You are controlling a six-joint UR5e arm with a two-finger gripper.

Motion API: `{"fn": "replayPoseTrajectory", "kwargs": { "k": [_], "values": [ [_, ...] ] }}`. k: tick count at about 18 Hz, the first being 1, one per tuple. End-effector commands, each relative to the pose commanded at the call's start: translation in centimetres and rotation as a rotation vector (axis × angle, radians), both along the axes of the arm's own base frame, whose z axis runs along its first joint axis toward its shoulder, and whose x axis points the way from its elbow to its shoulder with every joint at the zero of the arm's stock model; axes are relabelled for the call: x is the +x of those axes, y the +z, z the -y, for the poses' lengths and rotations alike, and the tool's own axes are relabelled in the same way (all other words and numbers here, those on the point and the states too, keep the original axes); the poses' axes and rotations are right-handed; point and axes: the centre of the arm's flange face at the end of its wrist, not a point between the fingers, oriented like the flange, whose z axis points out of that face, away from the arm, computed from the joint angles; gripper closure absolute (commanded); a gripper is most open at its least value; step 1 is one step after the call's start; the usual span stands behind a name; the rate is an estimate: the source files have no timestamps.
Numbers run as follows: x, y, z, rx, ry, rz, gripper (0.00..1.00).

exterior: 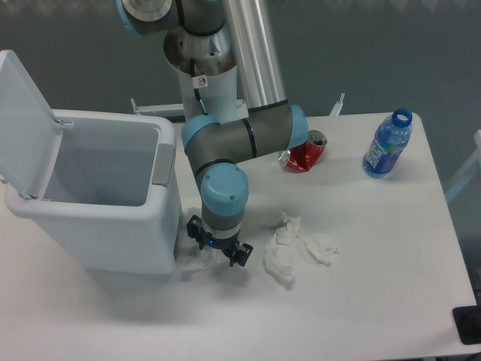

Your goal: Pick up the paper ball

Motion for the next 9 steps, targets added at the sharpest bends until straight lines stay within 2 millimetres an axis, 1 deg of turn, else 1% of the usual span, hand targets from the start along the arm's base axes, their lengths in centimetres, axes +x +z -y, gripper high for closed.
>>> {"fn": "replayPoseTrajectory", "kwargs": {
  "k": [2, 4, 5, 6, 9],
  "values": [
    [0.0, 0.3, 0.0, 0.004, 0.000, -0.002, 0.74],
    [0.0, 0.4, 0.0, 0.005, 0.000, -0.003, 0.93],
    [-0.1, 0.5, -0.1, 0.008, -0.002, -0.005, 0.98],
    [-0.2, 0.7, -0.1, 0.011, 0.000, -0.006, 1.00],
    [-1.2, 1.9, -0.3, 0.033, 0.009, -0.021, 1.00]
  ]
}}
